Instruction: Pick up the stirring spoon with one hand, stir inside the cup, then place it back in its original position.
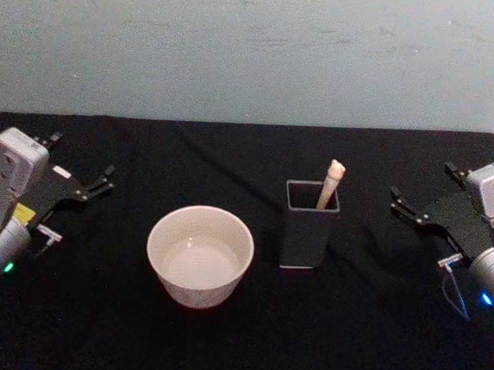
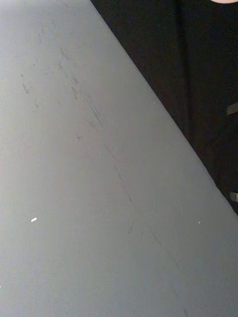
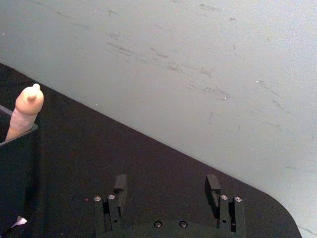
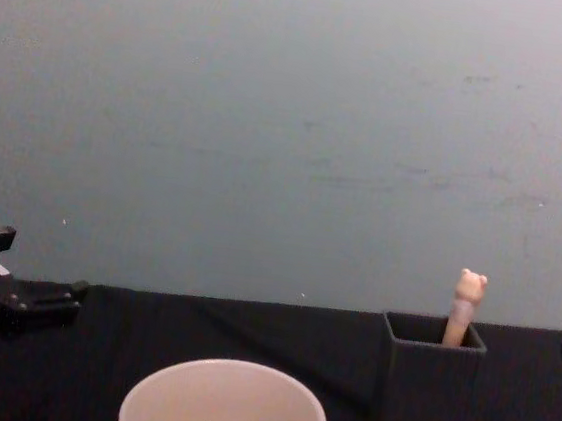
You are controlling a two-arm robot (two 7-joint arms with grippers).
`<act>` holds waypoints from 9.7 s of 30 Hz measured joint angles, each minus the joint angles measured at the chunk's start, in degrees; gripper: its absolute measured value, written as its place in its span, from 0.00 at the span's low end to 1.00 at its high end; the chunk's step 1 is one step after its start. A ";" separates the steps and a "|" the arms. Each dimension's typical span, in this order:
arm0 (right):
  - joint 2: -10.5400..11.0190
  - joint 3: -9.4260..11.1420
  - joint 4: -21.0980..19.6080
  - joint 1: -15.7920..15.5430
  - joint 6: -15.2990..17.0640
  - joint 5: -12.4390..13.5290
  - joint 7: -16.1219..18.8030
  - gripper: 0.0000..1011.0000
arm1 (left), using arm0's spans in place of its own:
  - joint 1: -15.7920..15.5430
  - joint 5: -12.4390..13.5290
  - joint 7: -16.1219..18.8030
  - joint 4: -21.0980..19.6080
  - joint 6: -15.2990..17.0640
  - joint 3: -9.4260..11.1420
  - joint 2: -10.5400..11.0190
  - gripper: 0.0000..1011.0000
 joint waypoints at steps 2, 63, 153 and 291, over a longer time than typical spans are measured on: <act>0.00 0.00 0.00 0.00 0.00 0.00 0.00 0.99 | 0.00 0.00 0.00 0.00 0.00 0.00 0.00 0.99; -0.02 0.08 -0.05 -0.05 0.00 0.01 0.09 0.99 | 0.00 0.00 0.00 0.00 0.00 0.00 0.00 0.99; -8.24 3.56 0.58 4.33 9.10 16.57 27.37 0.25 | 0.00 0.00 0.00 0.00 0.00 0.00 0.00 0.99; -14.92 -5.93 2.47 4.17 -12.46 4.82 40.53 0.21 | 0.00 0.00 0.00 0.00 0.00 0.00 0.00 0.99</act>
